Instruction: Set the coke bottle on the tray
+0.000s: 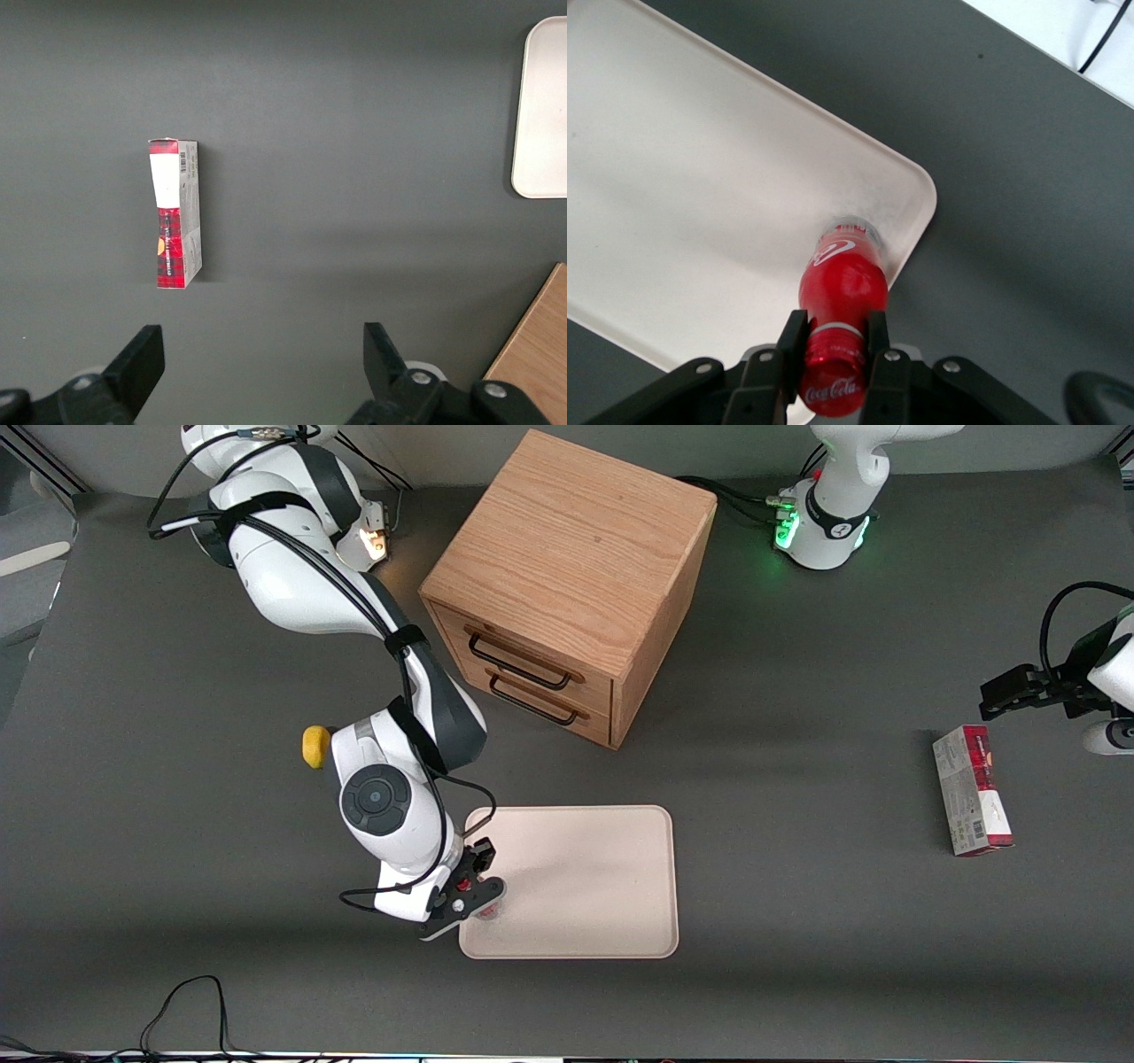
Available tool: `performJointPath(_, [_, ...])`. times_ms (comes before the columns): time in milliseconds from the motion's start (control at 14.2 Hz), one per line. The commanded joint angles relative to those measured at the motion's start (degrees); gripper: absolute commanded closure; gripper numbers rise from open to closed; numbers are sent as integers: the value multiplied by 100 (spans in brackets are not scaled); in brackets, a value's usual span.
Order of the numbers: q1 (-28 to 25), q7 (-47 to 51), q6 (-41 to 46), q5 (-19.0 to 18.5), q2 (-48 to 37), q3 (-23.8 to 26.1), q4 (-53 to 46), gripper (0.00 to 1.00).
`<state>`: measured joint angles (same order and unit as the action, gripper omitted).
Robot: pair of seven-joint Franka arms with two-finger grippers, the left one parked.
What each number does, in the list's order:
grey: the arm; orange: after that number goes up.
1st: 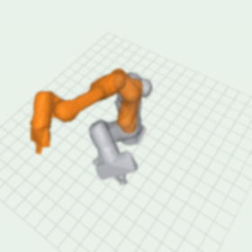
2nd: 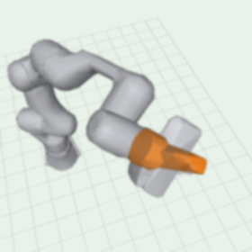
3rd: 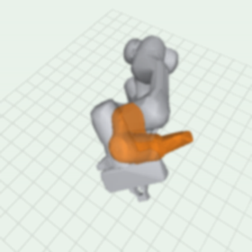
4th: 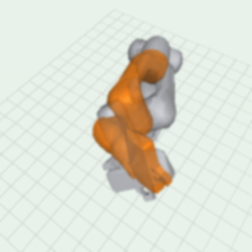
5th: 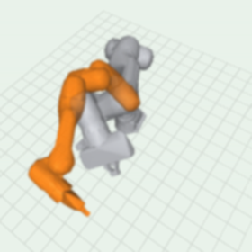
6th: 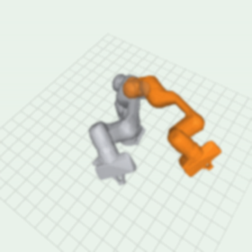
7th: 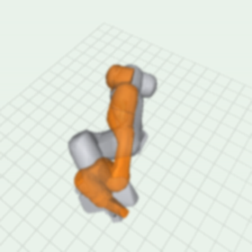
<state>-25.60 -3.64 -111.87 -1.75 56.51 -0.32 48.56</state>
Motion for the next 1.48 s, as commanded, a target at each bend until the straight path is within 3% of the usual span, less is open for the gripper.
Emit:
performJointPath(0, [37, 30, 51, 25, -43, 93, -57, 100])
performJointPath(212, [81, 21, -19, 8, 9, 76, 31, 100])
performJointPath(282, [90, 64, -19, 8, 18, 76, 48, 68])
performJointPath(353, [99, 73, -19, 16, 18, 84, 66, 49])
performJointPath(424, [99, 73, -19, 16, 18, 76, 75, 0])
performJointPath(918, [81, 231, 68, 34, -288, 85, 75, 0])
performJointPath(1412, [99, 451, 2149, 17, -1623, -3, 93, 0])
